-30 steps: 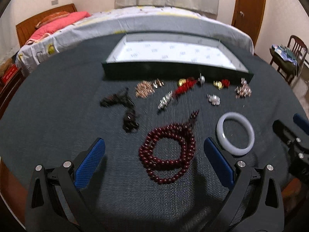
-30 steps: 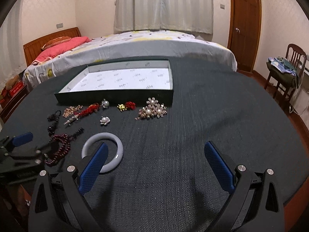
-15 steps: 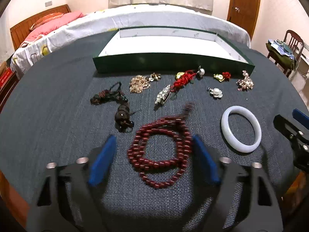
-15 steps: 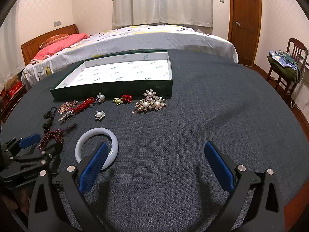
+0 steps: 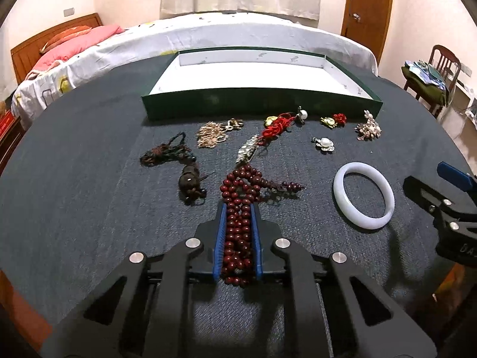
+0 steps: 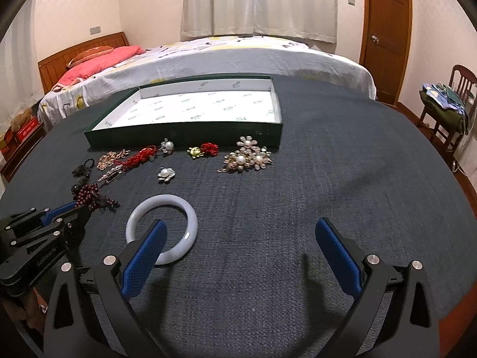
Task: Organize jewelry
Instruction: 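Grasp the dark red bead strand with the left gripper while the right gripper reaches toward the white bangle, then carry the bead strand toward the tray with the left gripper while the right gripper grasps the white bangle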
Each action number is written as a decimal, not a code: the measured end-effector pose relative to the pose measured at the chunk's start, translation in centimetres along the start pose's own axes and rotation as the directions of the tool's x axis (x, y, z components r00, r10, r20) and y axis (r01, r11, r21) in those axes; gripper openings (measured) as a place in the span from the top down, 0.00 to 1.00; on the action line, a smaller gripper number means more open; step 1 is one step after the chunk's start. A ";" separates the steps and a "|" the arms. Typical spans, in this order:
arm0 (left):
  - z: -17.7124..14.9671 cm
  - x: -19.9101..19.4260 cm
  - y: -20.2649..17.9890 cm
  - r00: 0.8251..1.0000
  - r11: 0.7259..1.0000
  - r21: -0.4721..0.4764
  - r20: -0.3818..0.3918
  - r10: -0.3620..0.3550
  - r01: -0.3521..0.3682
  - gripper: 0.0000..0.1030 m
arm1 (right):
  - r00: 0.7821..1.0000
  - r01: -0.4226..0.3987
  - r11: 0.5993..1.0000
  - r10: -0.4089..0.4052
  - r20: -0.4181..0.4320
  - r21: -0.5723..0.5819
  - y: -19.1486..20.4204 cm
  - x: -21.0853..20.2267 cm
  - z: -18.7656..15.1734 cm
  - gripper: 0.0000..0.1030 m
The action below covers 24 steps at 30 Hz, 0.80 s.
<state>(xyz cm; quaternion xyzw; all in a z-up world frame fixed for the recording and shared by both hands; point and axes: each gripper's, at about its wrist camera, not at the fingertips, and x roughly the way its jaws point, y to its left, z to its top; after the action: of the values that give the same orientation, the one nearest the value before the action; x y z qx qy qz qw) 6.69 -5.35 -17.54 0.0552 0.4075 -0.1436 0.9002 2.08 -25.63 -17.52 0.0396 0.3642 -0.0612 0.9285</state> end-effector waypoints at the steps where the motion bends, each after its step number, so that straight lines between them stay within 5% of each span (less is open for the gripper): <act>1: 0.0 -0.3 0.2 1.000 1.000 -0.005 0.001 0.008 -0.008 0.87 | 1.000 -0.005 1.000 0.005 -0.003 -0.005 0.3 0.1 0.1 0.06; 13: 0.4 -2.5 4.1 0.998 0.992 -0.110 0.018 0.064 -0.062 0.88 | 0.999 -0.037 0.993 0.033 -0.037 -0.114 5.2 2.6 0.4 0.06; 24: 0.4 -2.2 5.3 0.997 0.986 -0.144 0.007 0.083 -0.081 0.88 | 0.994 -0.070 0.990 0.059 -0.092 -0.119 5.5 3.6 -0.1 0.10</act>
<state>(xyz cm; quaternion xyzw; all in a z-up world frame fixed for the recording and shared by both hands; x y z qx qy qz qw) 7.25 0.03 -15.73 0.0061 0.4083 -0.0771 0.9096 5.45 -20.46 -19.92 -0.0028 0.4063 -0.0070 0.9137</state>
